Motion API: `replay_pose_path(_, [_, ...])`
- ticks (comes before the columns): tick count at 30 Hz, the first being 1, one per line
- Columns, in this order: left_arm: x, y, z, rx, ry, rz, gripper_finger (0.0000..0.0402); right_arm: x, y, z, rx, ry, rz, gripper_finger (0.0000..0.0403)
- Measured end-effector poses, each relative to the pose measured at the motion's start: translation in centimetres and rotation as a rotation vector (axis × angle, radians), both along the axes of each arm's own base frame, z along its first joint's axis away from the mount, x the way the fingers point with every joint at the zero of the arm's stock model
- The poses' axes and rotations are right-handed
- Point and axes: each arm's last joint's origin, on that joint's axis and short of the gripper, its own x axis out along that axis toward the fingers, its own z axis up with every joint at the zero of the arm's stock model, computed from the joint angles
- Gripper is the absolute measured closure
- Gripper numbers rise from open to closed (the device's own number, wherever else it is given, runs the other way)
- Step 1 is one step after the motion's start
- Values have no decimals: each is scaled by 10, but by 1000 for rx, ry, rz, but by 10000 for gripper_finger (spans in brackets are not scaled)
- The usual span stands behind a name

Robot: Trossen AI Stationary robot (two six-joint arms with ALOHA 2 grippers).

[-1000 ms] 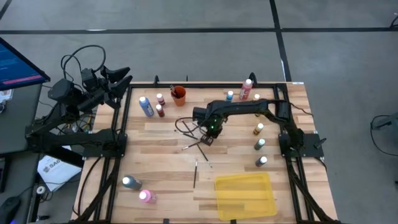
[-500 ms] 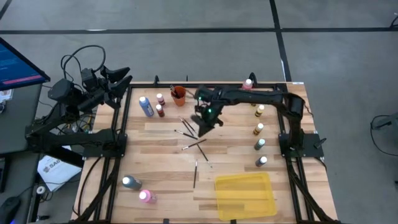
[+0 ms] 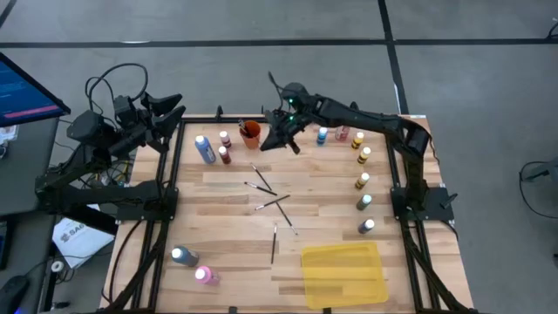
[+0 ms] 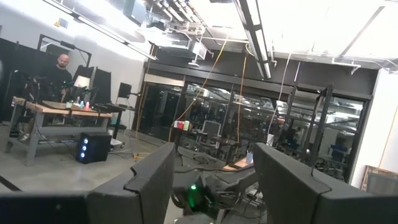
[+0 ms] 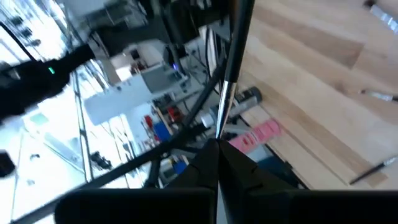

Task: Pick & Place Paint Supplies
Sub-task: Put the black paint brush into the orange cup

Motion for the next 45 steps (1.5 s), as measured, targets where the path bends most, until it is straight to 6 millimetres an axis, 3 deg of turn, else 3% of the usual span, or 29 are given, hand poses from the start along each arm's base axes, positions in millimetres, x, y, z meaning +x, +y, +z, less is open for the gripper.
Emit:
replay_pose_path(6, [0, 0, 0, 0, -1, 0, 190, 4, -11, -13, 13, 14, -25, 403])
replay_pose_path(11, [0, 0, 0, 14, 7, 5, 190, 14, -16, -38, 41, 41, -28, 403])
replay_pose_path(19, [0, 0, 0, 28, 12, 11, 190, 19, -23, -52, 84, 61, -53, 403])
replay_pose_path(23, [0, 0, 1, 29, 9, 11, 190, 22, -28, -43, 74, 26, -64, 403])
replay_pose_path(30, [0, 0, 1, 30, 8, 12, 190, 25, -29, -52, 90, 53, -69, 403])
replay_pose_path(45, [-1, 0, 1, 64, 22, 25, 190, 26, -36, -48, 72, 36, -159, 397])
